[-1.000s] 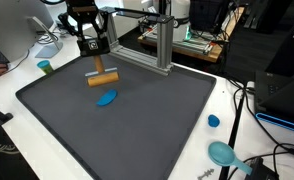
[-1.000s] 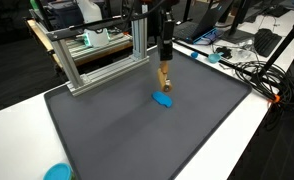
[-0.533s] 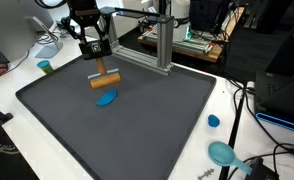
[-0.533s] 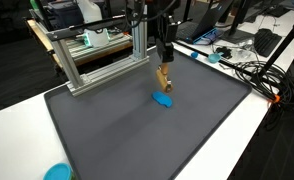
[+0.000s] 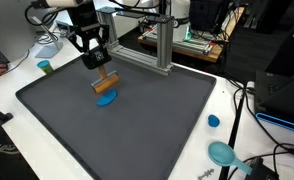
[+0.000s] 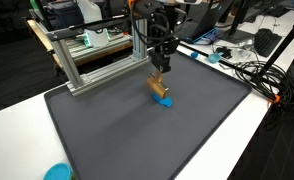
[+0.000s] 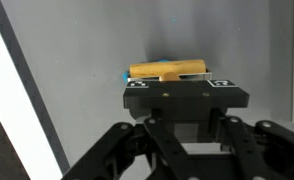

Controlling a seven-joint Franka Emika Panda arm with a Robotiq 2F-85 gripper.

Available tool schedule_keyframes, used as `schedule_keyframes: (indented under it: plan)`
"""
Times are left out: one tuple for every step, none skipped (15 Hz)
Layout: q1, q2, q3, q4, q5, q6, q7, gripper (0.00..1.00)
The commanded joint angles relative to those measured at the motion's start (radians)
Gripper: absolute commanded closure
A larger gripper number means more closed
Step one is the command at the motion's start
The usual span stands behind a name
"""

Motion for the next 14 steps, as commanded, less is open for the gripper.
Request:
schedule_keyframes:
  plan:
    - [0.0, 0.007, 0.0, 0.008, -0.005, -0.003, -0.004, 0.54]
    - [0.0, 0.01, 0.0, 0.012, -0.007, -0.003, -0.007, 0.79]
    - [0.0, 0.013, 0.003, 0.014, -0.009, 0.005, -0.019, 0.79]
    - [-0.004, 0.024, 0.008, 0.033, -0.006, -0.017, -0.05, 0.79]
    - [-0.007, 0.038, 0.013, 0.056, -0.003, -0.053, -0.078, 0.79]
    - [-0.008, 0.048, 0.015, 0.071, 0.002, -0.074, -0.099, 0.79]
    - [-0.007, 0.061, 0.016, 0.092, -0.001, -0.101, -0.117, 0.79]
    - [-0.007, 0.076, 0.016, 0.114, -0.002, -0.126, -0.133, 0.79]
    - [-0.009, 0.089, 0.017, 0.136, 0.001, -0.149, -0.156, 0.79]
    - [-0.011, 0.104, 0.019, 0.163, 0.008, -0.172, -0.174, 0.79]
    - [-0.012, 0.118, 0.019, 0.188, 0.013, -0.189, -0.187, 0.79]
    - [-0.012, 0.133, 0.019, 0.214, 0.015, -0.202, -0.196, 0.79]
    - [-0.014, 0.147, 0.02, 0.237, 0.023, -0.204, -0.201, 0.79]
    - [-0.017, 0.158, 0.022, 0.256, 0.034, -0.206, -0.204, 0.79]
